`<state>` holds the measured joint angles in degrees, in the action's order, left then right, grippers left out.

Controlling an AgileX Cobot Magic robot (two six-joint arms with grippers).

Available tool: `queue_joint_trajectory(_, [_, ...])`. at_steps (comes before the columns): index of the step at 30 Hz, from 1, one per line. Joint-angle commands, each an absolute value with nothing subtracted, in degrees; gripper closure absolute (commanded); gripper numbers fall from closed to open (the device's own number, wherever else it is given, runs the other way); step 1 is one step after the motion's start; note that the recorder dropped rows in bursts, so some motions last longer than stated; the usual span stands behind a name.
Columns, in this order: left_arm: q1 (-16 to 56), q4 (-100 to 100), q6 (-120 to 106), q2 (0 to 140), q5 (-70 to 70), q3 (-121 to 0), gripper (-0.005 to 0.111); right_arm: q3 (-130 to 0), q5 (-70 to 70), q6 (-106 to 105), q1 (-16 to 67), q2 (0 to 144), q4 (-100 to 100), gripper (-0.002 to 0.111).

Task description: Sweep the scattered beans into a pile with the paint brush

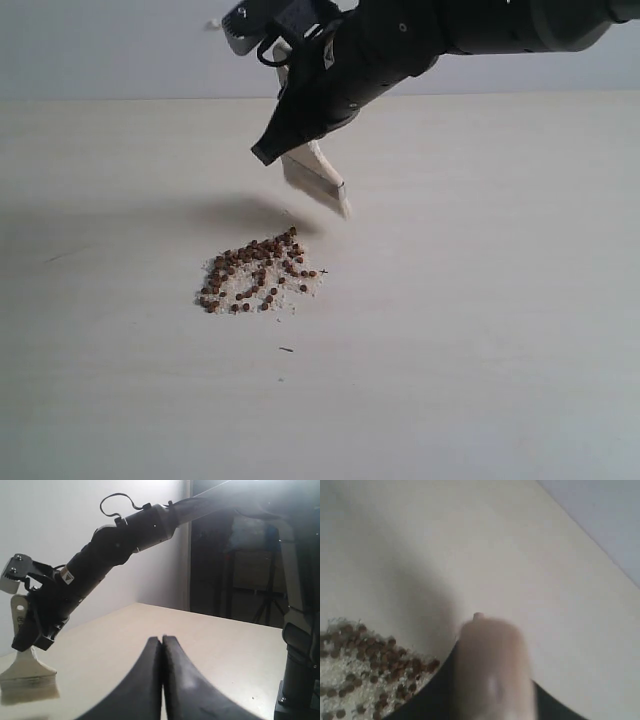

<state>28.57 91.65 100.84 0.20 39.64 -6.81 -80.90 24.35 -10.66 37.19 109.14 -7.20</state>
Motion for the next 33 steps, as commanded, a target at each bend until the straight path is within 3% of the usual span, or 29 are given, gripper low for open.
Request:
queue_joint_trajectory(1, [28.5,91.5,100.9,0.0,39.7,-6.7,0.107,-81.0,26.4,-13.4,36.9,109.9,-5.4,0.108])
queue_joint_trajectory(24, [28.5,91.5,100.9,0.0,39.9,-6.7,0.107,-81.0,24.6,-13.8,37.0,109.4,1.2,0.108])
queue_joint_trajectory(33, [28.5,91.5,100.9,0.0,39.9,-6.7,0.107,-83.1,23.7,-16.4,33.4,110.6,1.0,0.108])
